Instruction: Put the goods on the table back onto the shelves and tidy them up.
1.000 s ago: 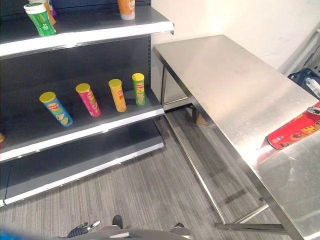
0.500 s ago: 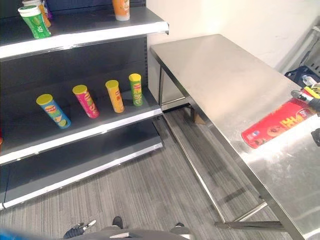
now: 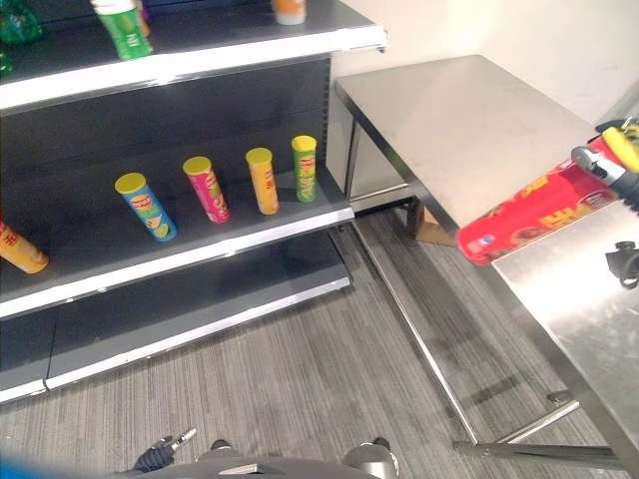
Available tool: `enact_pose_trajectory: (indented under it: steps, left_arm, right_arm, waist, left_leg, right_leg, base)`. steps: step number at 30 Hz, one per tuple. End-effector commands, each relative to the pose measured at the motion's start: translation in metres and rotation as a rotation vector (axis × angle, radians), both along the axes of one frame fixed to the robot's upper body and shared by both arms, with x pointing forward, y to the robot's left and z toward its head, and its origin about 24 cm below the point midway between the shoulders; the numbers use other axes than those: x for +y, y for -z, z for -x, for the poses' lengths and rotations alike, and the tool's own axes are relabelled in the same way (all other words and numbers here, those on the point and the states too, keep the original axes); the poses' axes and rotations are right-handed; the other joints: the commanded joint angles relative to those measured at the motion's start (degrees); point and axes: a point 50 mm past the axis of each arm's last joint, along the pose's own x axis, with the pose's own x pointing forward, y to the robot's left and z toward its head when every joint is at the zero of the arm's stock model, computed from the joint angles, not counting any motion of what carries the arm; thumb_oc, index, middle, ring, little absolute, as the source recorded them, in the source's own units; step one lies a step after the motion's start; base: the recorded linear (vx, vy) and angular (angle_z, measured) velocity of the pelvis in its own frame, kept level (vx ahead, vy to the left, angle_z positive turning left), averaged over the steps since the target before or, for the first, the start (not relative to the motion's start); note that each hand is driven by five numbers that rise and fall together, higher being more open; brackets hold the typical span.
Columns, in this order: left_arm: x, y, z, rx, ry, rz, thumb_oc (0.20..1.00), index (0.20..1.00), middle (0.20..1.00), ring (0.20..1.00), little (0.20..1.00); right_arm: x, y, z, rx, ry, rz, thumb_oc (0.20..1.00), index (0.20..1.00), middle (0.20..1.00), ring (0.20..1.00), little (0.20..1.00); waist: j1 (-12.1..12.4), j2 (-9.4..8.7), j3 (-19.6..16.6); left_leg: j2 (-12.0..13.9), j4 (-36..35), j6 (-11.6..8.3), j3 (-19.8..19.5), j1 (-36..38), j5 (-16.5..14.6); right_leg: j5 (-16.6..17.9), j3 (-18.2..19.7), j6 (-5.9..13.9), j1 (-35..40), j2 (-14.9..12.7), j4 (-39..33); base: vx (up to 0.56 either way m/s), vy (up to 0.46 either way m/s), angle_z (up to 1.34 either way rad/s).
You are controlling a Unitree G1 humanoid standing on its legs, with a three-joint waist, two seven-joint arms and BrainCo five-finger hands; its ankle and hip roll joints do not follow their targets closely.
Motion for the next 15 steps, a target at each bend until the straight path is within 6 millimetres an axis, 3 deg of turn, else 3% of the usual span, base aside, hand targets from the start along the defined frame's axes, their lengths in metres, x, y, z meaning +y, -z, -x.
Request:
enact_pose_trajectory:
  steps: [1,2,3,4,6,7,8,9,10,12,13,15]
  left_arm:
    - [0.008,-0.007,-0.014,-0.046,0.043,-0.052,1.0,1.0,1.0,1.0,1.0]
    - [0.008,-0.007,-0.014,-0.046,0.043,-0.053,1.0,1.0,1.0,1.0,1.0]
    - [0.012,-0.012,-0.025,-0.057,0.116,-0.082,1.0,1.0,1.0,1.0,1.0]
    - [0.013,-0.013,-0.025,-0.057,0.115,-0.082,1.0,1.0,1.0,1.0,1.0]
    - [0.022,-0.017,-0.026,-0.054,0.129,-0.116,1.0,1.0,1.0,1.0,1.0]
    - [0.025,-0.019,-0.029,-0.059,0.137,-0.126,1.0,1.0,1.0,1.0,1.0]
    - [0.025,-0.019,-0.029,-0.059,0.137,-0.126,1.0,1.0,1.0,1.0,1.0]
    - [0.031,-0.021,-0.029,-0.049,0.147,-0.145,1.0,1.0,1.0,1.0,1.0]
    - [0.032,-0.021,-0.026,-0.04,0.15,-0.146,1.0,1.0,1.0,1.0,1.0]
    - [0.035,-0.02,-0.019,-0.015,0.145,-0.142,1.0,1.0,1.0,1.0,1.0]
    - [0.035,-0.02,-0.019,-0.016,0.145,-0.142,1.0,1.0,1.0,1.0,1.0]
    - [0.033,-0.018,-0.017,-0.015,0.121,-0.125,1.0,1.0,1.0,1.0,1.0]
  right_arm:
    - [0.011,-0.06,-0.002,-0.178,-0.034,0.163,0.2,0.2,0.2,0.2,0.2]
    - [0.011,-0.059,-0.002,-0.178,-0.033,0.163,0.2,0.2,0.2,0.2,0.2]
    - [0.014,-0.051,-0.006,-0.164,-0.023,0.169,0.2,0.2,0.2,0.2,0.2]
    - [0.015,-0.051,-0.007,-0.165,-0.024,0.168,0.2,0.2,0.2,0.2,0.2]
    - [0.023,-0.053,-0.012,-0.178,-0.052,0.189,0.2,0.2,0.2,0.2,0.2]
    - [0.026,-0.052,-0.013,-0.183,-0.064,0.185,0.2,0.2,0.2,0.2,0.2]
    - [0.026,-0.052,-0.013,-0.183,-0.064,0.185,0.2,0.2,0.2,0.2,0.2]
    - [0.026,-0.05,-0.012,-0.164,-0.061,0.195,0.2,0.2,0.2,0.2,0.2]
    - [0.027,-0.05,-0.012,-0.157,-0.072,0.208,0.2,0.2,0.2,0.2,0.2]
    - [0.032,-0.056,-0.01,-0.168,-0.099,0.237,0.2,0.2,0.2,0.2,0.2]
    - [0.032,-0.056,-0.01,-0.168,-0.098,0.237,0.2,0.2,0.2,0.2,0.2]
    - [0.037,-0.061,-0.013,-0.175,-0.124,0.257,0.2,0.2,0.2,0.2,0.2]
  waist:
    - [1.2,1.3,-1.5]
    - [1.2,1.22,-1.5]
    - [1.0,0.5,-0.6]
    - [1.2,0.26,-0.6]
    - [1.8,0.74,0.5]
    - [1.6,1.09,0.7]
    - [1.5,1.08,0.6]
    - [0.9,0.76,1.1]
    - [0.8,0.77,1.4]
    - [1.7,0.72,1.4]
    - [1.6,0.72,1.4]
    - [2.1,-0.25,1.6]
  left_leg:
    - [6.8,-3.0,-0.95,-0.1,4.5,0.3]
    - [6.7,-3.0,-0.9,-0.1,4.5,0.3]
    - [1.5,-7.0,1.77,2.1,5.4,-1.3]
    - [1.2,-7.2,1.93,2.4,5.4,-1.2]
    - [-1.0,-9.3,3.34,5.6,6.6,-1.1]
    - [-1.7,-9.3,3.93,5.6,5.8,-1.3]
    - [-1.7,-9.3,3.92,5.6,5.8,-1.3]
    - [-2.9,-9.3,4.88,5.1,4.8,-0.8]
    - [-3.3,-9.3,5.53,4.8,4.5,-0.5]
    - [-4.7,-9.3,6.72,4.6,3.4,0.4]
    - [-4.6,-9.3,6.71,4.6,3.2,0.6]
    - [-6.1,-9.3,7.21,4.4,2.5,1.3]
  right_leg:
    - [-2.2,2.9,3.58,-5.0,-1.1,0.2]
    - [-2.2,3.0,3.6,-5.1,-1.2,0.2]
    - [8.2,4.4,4.33,-10.3,-6.9,3.8]
    - [8.4,4.8,4.33,-10.6,-7.1,3.8]
    - [12.3,2.1,4.33,-13.7,-9.6,5.4]
    - [9.8,1.9,4.33,-14.0,-9.1,6.1]
    - [9.7,1.8,4.33,-14.1,-9.1,6.3]
    - [5.9,5.4,3.46,-14.4,-5.2,8.5]
    - [2.8,6.7,2.85,-14.4,-2.0,10.3]
    - [-7.0,6.3,-0.46,-14.2,6.5,14.7]
    - [-6.9,6.2,-0.59,-14.4,6.5,14.8]
    - [-9.9,6.5,-1.84,-14.7,11.2,16.8]
  base:
    - [0.0,0.196,0.54]
    - [-0.08,0.492,0.34]
    - [-0.09,0.489,0.15]
    - [-0.16,0.668,-0.06]
    - [-0.15,0.431,-0.26]
    - [-0.1,0.311,-0.48]
    - [-0.12,0.345,-0.37]
    - [-0.12,0.326,-0.01]
    - [-0.18,0.411,0.22]
    - [-0.15,0.246,0.4]
    - [-0.14,0.158,0.28]
    - [-0.15,0.103,0.0]
